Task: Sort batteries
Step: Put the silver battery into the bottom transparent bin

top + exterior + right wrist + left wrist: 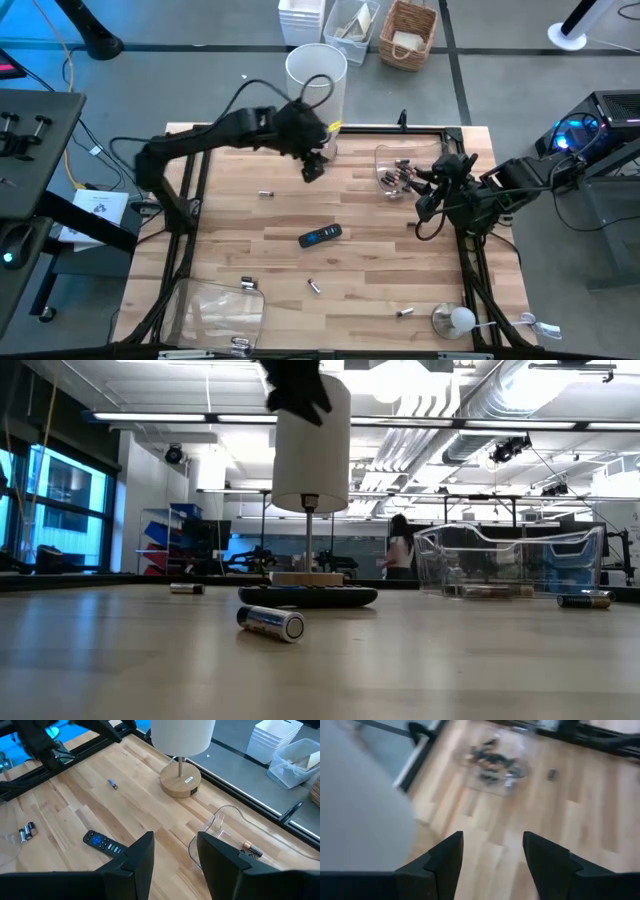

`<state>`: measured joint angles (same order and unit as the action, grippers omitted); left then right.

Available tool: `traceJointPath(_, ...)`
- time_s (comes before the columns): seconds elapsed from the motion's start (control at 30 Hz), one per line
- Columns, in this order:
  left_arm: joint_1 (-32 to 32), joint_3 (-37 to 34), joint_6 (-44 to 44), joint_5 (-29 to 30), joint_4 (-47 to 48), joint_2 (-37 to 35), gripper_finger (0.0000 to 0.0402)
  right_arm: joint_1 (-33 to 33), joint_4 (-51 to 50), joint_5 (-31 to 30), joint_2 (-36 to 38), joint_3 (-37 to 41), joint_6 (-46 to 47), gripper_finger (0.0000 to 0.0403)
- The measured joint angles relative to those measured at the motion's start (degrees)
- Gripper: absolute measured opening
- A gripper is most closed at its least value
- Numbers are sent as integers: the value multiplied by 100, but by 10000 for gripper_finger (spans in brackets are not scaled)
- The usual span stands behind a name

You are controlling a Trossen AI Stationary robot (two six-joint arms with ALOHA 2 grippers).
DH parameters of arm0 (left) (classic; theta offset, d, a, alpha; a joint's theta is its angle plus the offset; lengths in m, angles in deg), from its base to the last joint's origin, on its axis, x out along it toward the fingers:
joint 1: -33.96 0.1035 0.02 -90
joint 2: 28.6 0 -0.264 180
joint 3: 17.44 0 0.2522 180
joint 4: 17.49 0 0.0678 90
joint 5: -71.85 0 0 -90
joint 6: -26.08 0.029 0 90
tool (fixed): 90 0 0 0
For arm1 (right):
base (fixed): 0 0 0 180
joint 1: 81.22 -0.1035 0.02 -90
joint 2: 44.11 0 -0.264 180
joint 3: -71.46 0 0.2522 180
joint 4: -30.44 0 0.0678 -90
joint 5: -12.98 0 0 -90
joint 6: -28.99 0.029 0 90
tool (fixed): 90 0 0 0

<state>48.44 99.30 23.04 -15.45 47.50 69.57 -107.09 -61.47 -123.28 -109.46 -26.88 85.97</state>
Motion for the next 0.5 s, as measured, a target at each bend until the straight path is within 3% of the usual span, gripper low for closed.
traceJointPath(0.1, 2, -1036, -271, 317, -1020, -468, 194, 156, -6, 19, -2, 47, 261, 145)
traceJointPath(0.23, 7, -1652, -823, -127, -1838, -503, 193, 764, -151, 208, 5, 268, 1058, 145)
traceJointPath(0.33, -100, -1665, -1098, -585, -1771, -418, 193, 1673, -382, 1158, 16, 513, 1239, 145)
traceJointPath(0.5, -380, -1659, -976, -720, -1846, -538, 193, 3618, 74, 2800, 10, 1219, -71, 145)
